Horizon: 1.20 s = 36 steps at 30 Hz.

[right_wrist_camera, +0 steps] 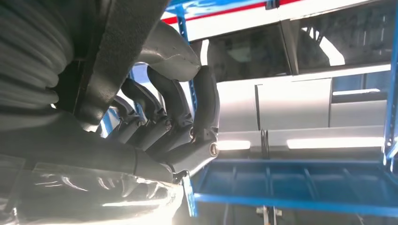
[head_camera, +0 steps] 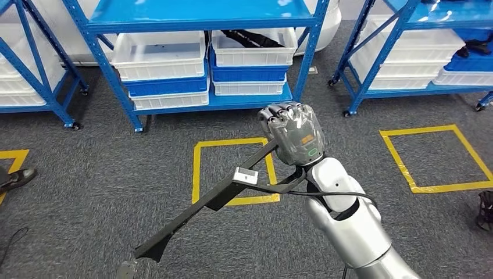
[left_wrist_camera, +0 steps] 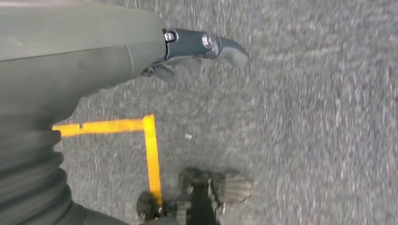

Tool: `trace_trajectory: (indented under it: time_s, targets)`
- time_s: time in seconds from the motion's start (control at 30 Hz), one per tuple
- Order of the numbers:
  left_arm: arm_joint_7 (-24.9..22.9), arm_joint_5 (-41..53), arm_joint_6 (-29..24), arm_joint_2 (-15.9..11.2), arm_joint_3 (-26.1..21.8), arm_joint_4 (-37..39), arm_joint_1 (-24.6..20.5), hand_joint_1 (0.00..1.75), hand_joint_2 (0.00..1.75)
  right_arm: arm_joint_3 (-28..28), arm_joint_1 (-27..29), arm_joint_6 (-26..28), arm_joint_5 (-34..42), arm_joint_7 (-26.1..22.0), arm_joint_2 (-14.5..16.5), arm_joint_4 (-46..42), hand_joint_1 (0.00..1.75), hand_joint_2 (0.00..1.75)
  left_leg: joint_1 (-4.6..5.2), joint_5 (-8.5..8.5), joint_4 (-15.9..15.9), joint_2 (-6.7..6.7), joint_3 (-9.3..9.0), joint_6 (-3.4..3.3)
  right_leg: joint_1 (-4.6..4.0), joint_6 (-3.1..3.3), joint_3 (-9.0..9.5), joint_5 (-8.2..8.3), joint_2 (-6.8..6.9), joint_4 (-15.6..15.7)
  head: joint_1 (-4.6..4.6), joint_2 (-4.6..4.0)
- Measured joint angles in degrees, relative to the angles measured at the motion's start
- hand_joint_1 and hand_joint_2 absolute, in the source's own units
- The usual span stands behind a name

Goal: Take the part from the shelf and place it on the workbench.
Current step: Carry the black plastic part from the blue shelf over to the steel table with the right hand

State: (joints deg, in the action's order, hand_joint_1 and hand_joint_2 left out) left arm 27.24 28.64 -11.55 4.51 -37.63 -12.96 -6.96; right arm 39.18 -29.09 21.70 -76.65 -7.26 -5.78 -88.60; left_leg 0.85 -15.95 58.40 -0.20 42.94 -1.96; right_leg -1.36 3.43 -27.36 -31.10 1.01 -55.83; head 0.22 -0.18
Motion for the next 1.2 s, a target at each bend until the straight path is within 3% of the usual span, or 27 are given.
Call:
trace_trajectory:
  time_s: [0.03, 0.07, 0.13, 0.17, 0.2, 0.23, 0.27, 0.3, 0.33, 0.37, 0.43, 0.53, 0.63, 0.73, 0.97, 1.03, 1.13, 1.17, 1.2]
  targets:
    - [0.0, 0.0, 0.1, 0.0, -0.1, 0.0, 0.1, 0.0, 1.75, 0.0, 0.0, 0.0, 0.0, 0.0, 0.1, 0.0, 1.75, 1.75, -0.08, -1.3, 0.5, -0.07, 0.23, 0.53, 0.35, 0.37, -0.12, 1.11, 0.0, 0.6, 0.09, 0.0]
    - [0.0, 0.0, 0.0, 0.1, -0.1, 0.0, 0.2, 0.0, 1.75, 0.0, -0.1, 0.0, 0.0, 0.0, 0.2, 0.1, 1.75, 1.75, -0.27, -3.84, 2.2, -0.12, 0.67, 1.06, 0.81, 0.41, -0.41, 2.27, 0.0, 1.1, 0.16, 0.0]
    - [0.0, 0.1, -0.1, 0.1, -0.1, 0.0, 0.4, 0.0, 1.75, 0.0, -0.1, 0.0, 0.0, 0.0, 0.5, 0.1, 1.75, 1.75, -0.96, -10.05, 8.2, -0.12, 1.76, 2.21, 1.15, 0.15, -1.4, 3.78, -0.01, 1.2, 0.02, 0.0]
    - [0.0, 0.1, -0.2, 0.0, -0.1, 0.0, 0.4, 0.0, 1.75, 0.0, -0.1, 0.0, 0.0, 0.0, 0.6, 0.2, 1.75, 1.75, -1.43, -12.01, 11.9, -0.07, 2.26, 2.85, 1.38, -0.21, -2.14, 4.38, -0.01, 1.2, 0.0, 0.0]
    - [0.0, 0.1, -0.3, 0.0, -0.1, 0.0, 0.4, 0.0, 1.75, 0.0, -0.1, 0.0, 0.0, 0.0, 0.6, 0.3, 1.75, 1.75, -1.9, -12.4, 14.6, -0.04, 2.25, 3.47, 1.63, -0.58, -2.85, 4.87, 0.0, 1.1, -0.01, 0.0]
    - [0.0, 0.1, -0.3, -0.1, -0.2, 0.0, 0.4, 0.0, 1.75, 0.0, 0.0, 0.0, 0.0, 0.0, 0.6, 0.5, 1.75, 1.75, -2.39, -11.73, 15.9, -0.01, 1.57, 4.13, 1.94, -1.02, -3.57, 5.31, 0.01, 1.0, 0.0, 0.0]
    - [0.0, 0.1, -0.4, -0.1, -0.2, 0.0, 0.4, 0.0, 1.75, 0.0, 0.0, 0.0, 0.0, 0.0, 0.6, 0.6, 1.75, 1.75, -2.87, -10.32, 15.2, 0.04, -0.16, 4.78, 2.29, -1.46, -4.23, 5.69, 0.02, 0.9, -0.02, 0.0]
    - [-0.1, 0.2, -0.5, -0.1, -0.2, 0.0, 0.4, 0.0, 1.75, 0.0, 0.0, 0.0, 0.0, 0.0, 0.6, 0.7, 1.75, 1.75, -3.32, -9.0, 12.4, 0.11, -2.87, 5.31, 2.56, -1.86, -4.74, 5.93, 0.03, 0.6, -0.03, 0.0]
    - [-0.1, 0.2, -0.6, -0.1, -0.2, 0.0, 0.3, 0.0, 1.75, 0.0, 0.0, 0.0, 0.1, 0.0, 0.6, 0.8, 1.75, 1.75, -3.57, -8.71, 8.6, 0.14, -6.05, 5.61, 2.67, -2.23, -5.23, 6.07, 0.04, 0.2, -0.07, 0.0]
    - [-0.2, 0.2, -0.7, -0.2, -0.2, 0.0, 0.3, 0.0, 1.75, 0.0, 0.0, 0.0, 0.2, 0.0, 0.6, 0.8, 1.75, 1.75, -3.65, -9.08, 5.0, 0.12, -8.7, 5.56, 2.69, -2.58, -5.59, 6.21, 0.06, -0.2, -0.05, 0.0]
    - [-0.3, 0.3, -0.8, -0.2, -0.3, 0.0, 0.2, 0.0, 1.75, -0.2, -0.1, 0.0, 1.1, 0.0, 0.6, 0.8, 1.75, 1.75, -3.47, -10.67, 0.8, 0.08, -11.26, 4.76, 2.41, -3.29, -6.29, 6.44, 0.07, -0.8, -0.07, 0.0]
    - [-0.3, 0.3, -1.0, -0.1, -0.3, 0.0, 0.1, 0.0, 1.75, -0.6, -0.1, -0.1, 2.9, 0.0, 0.6, 0.9, 1.75, 1.75, -2.82, -11.06, -0.4, 0.17, -11.01, 3.08, 1.9, -3.77, -7.18, 6.97, 0.07, -1.0, 0.22, 0.0]
    - [-0.3, 0.4, -1.1, -0.1, -0.4, 0.0, 0.2, 0.0, 1.75, -1.0, 0.0, -0.2, 3.8, 0.0, 0.4, 1.1, 1.75, 1.75, -1.75, -10.64, -0.3, 0.18, -10.44, 2.04, 2.42, -4.84, -7.53, 7.82, 0.16, -0.6, 0.28, 0.0]
    - [0.0, 0.6, -1.1, -0.1, -0.4, 0.0, 0.2, 0.0, 1.75, -1.4, 0.1, -0.2, 4.2, 0.0, 0.3, 1.2, 1.75, 1.75, -1.21, -10.21, -0.3, 0.2, -10.09, 1.35, 2.95, -5.76, -7.72, 8.45, 0.15, -0.2, 0.29, 0.0]
    - [0.3, 0.9, -1.0, -0.2, -0.4, 0.0, 0.2, 0.0, 1.75, -2.0, 1.0, 0.1, 4.3, 0.0, -0.1, 1.3, 1.75, 1.75, -0.71, -9.4, -0.3, 0.42, -9.69, -0.14, 3.65, -7.23, -7.97, 9.35, 0.09, 0.2, 0.26, 0.0]
    - [0.3, 1.0, -1.0, -0.2, -0.4, 0.0, 0.1, 0.0, 1.75, -2.3, 1.1, 0.1, 4.3, 0.0, -0.3, 1.3, 1.75, 1.75, -1.1, -8.86, -0.6, 0.91, -9.59, -0.88, 3.71, -7.08, -9.27, 7.92, -0.08, -2.1, 0.39, 0.0]
    - [0.3, 1.3, -1.0, -0.2, -0.4, 0.0, 0.1, 0.0, 1.75, -2.7, 1.6, 0.2, 4.2, 0.0, -0.6, 1.2, 1.75, 1.75, -1.28, -8.49, -0.7, 1.79, -9.07, -1.29, 3.63, -6.34, -14.48, 2.39, -0.36, -13.9, 0.69, 0.0]
    - [0.3, 1.3, -1.0, -0.1, -0.4, 0.0, 0.1, 0.0, 1.75, -2.9, 1.8, 0.2, 4.2, 0.0, -0.7, 1.2, 1.75, 1.75, -1.25, -8.42, -0.7, 2.13, -8.93, -1.27, 3.52, -6.37, -15.75, 1.18, -0.46, -17.1, 0.68, 0.0]
    - [0.2, 1.3, -1.0, -0.1, -0.4, 0.0, 0.1, 0.0, 1.75, -3.0, 2.1, 0.2, 4.2, 0.0, -0.8, 1.2, 1.75, 1.75, -1.22, -8.36, -0.7, 2.48, -8.84, -1.22, 3.38, -6.56, -15.78, 0.93, -0.54, -17.9, 0.69, 0.0]
